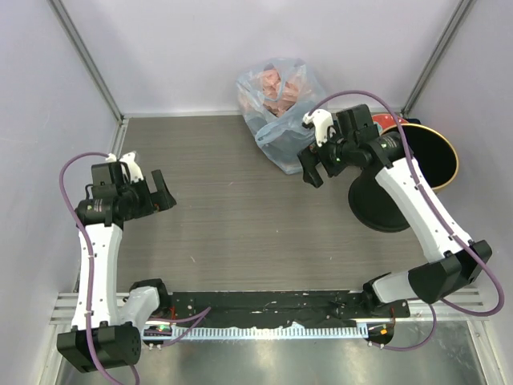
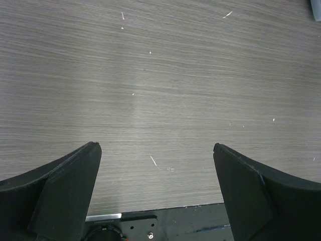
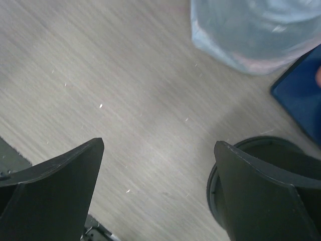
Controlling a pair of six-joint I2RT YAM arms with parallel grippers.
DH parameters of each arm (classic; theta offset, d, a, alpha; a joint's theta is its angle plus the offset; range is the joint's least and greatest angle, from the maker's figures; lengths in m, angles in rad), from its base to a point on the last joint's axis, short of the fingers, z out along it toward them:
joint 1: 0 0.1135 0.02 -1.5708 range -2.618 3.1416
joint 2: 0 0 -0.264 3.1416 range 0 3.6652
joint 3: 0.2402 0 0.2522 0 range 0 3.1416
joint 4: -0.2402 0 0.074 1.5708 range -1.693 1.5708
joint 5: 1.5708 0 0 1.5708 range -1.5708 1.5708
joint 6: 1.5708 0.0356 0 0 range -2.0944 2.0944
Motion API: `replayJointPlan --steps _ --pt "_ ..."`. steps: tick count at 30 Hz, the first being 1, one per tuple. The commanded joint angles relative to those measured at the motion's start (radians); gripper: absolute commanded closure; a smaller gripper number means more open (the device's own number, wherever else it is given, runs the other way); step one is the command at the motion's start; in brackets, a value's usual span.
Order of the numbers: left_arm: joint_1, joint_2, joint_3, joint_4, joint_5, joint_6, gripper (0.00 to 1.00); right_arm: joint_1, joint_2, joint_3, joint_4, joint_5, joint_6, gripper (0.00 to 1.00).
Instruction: Put the trash bags into the trash bin
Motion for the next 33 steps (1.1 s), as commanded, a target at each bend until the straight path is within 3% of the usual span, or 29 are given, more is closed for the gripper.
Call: replayJointPlan --steps 1,8,19,24,33 --pt "0.004 0.002 0.046 0.069 0.014 -0.003 0.0 0.007 -0.01 0.121 0.19 0.038 -0.012 0.0" --pt "0.004 0.035 0.084 0.098 0.052 -0.023 0.0 -0.001 0.234 0.357 0.457 0.15 -0.054 0.03" --pt "0.004 -0.017 0.032 0.163 0.123 -0.077 0.0 -0.076 0.608 0.683 0.623 0.173 -0.119 0.31" --pt "0.004 -0.024 0.036 0.16 0.144 -0.085 0.0 -0.076 0.697 0.72 0.647 0.152 -0.141 0.37" --pt "0.004 -0.016 0.033 0.166 0.16 -0.088 0.0 -0.073 0.765 0.674 0.67 0.112 -0.158 0.38"
